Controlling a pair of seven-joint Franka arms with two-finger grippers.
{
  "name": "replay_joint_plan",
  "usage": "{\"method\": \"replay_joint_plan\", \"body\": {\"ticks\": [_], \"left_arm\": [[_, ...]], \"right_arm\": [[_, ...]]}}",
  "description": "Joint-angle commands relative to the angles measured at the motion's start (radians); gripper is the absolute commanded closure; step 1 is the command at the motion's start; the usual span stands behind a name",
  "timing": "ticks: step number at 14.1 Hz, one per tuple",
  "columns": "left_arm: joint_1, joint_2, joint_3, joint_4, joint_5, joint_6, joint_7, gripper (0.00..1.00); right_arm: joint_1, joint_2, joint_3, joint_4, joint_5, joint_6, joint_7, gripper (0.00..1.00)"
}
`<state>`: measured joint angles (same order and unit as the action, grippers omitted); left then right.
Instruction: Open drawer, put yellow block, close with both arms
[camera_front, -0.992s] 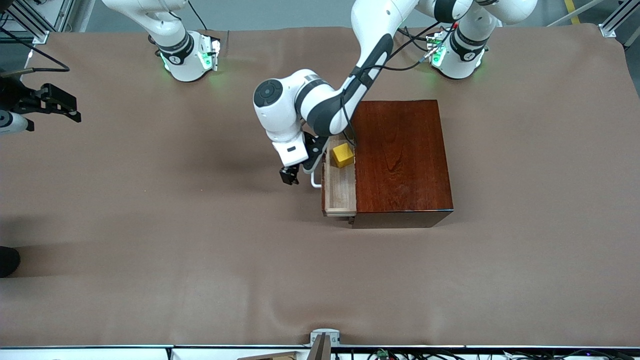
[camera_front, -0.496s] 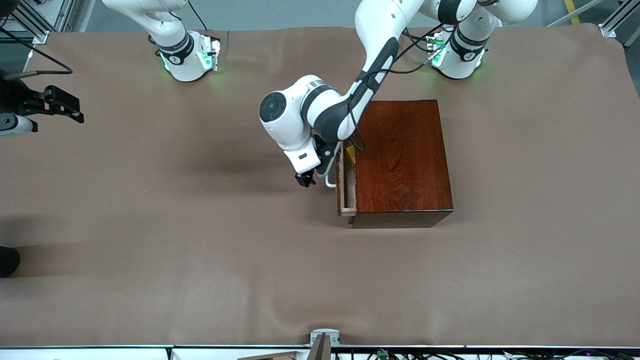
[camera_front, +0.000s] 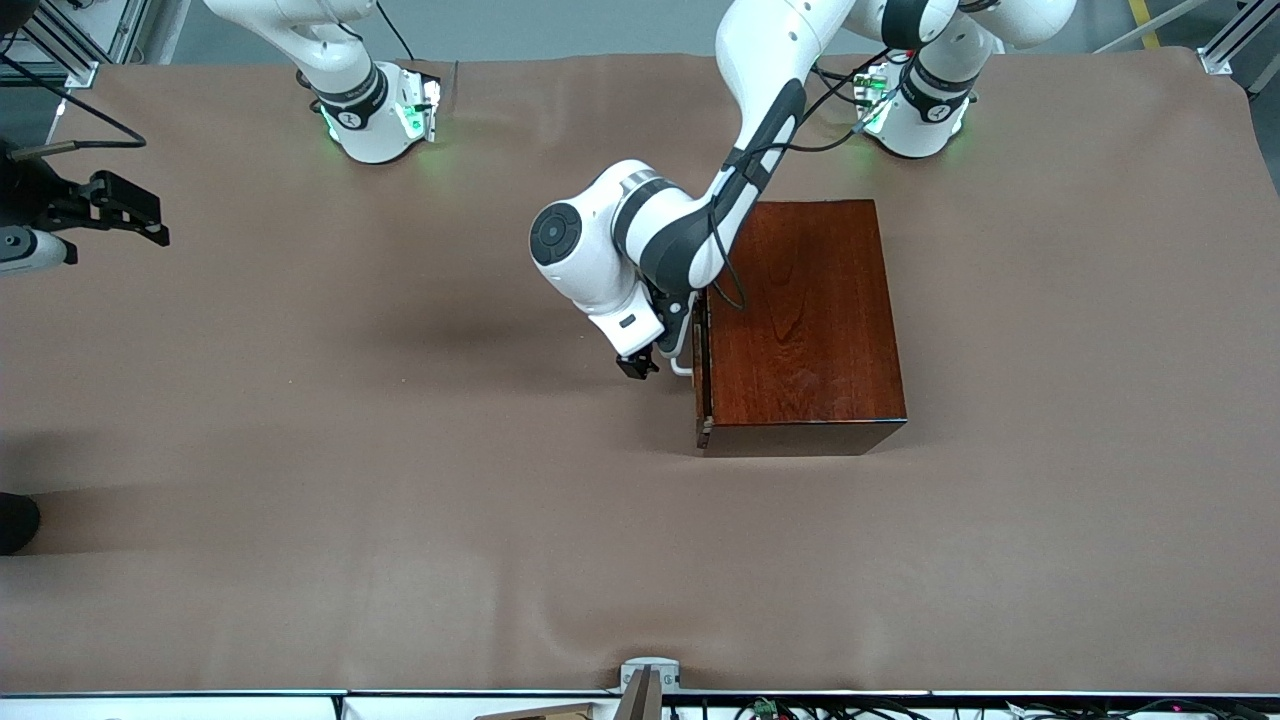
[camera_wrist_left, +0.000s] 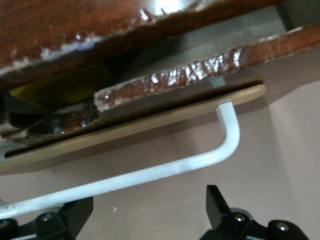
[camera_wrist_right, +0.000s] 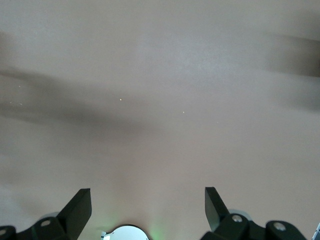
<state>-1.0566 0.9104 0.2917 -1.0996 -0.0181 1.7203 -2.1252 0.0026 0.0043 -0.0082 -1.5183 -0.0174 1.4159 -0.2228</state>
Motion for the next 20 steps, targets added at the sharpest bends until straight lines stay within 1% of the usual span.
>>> {"method": "replay_joint_plan", "body": {"ticks": [1, 3, 6, 7, 9, 11, 13, 16, 20], "left_arm": [[0.013, -0.018, 0.009, -0.023, 0.018, -0.053, -0.013, 0.0], [0.021, -0.019, 0.015, -0.022, 0.02, -0.074, -0.007, 0.0], [0.017, -0.019, 0.015, -0.016, 0.015, -0.067, 0.004, 0.0], [0.014, -0.018, 0.011, -0.011, 0.015, -0.036, 0.005, 0.0], [0.004, -0.021, -0.005, -0.011, 0.012, 0.068, 0.034, 0.0], [0.001, -0.043, -0.031, -0.005, 0.013, 0.111, 0.086, 0.0], [0.003, -0.102, -0.028, -0.005, 0.014, 0.105, 0.189, 0.0], [0.039, -0.227, -0.014, -0.016, 0.018, 0.101, 0.373, 0.0], [0.163, -0.379, -0.016, -0.019, 0.02, 0.05, 0.623, 0.0]], "right_arm": [[0.008, -0.02, -0.004, -0.025, 0.013, 0.011, 0.007, 0.0], [0.008, -0.02, -0.004, -0.025, 0.013, 0.011, 0.007, 0.0], [0.01, -0.02, -0.004, -0.025, 0.013, 0.012, 0.007, 0.0], [0.01, -0.02, -0.004, -0.025, 0.013, 0.012, 0.007, 0.0], [0.01, -0.02, -0.004, -0.025, 0.013, 0.012, 0.007, 0.0], [0.01, -0.02, -0.003, -0.025, 0.013, 0.012, 0.007, 0.0], [0.01, -0.018, -0.004, -0.025, 0.013, 0.012, 0.007, 0.0], [0.01, -0.018, -0.003, -0.025, 0.013, 0.012, 0.007, 0.0], [0.01, -0.017, -0.003, -0.025, 0.013, 0.012, 0.007, 0.0]]}}
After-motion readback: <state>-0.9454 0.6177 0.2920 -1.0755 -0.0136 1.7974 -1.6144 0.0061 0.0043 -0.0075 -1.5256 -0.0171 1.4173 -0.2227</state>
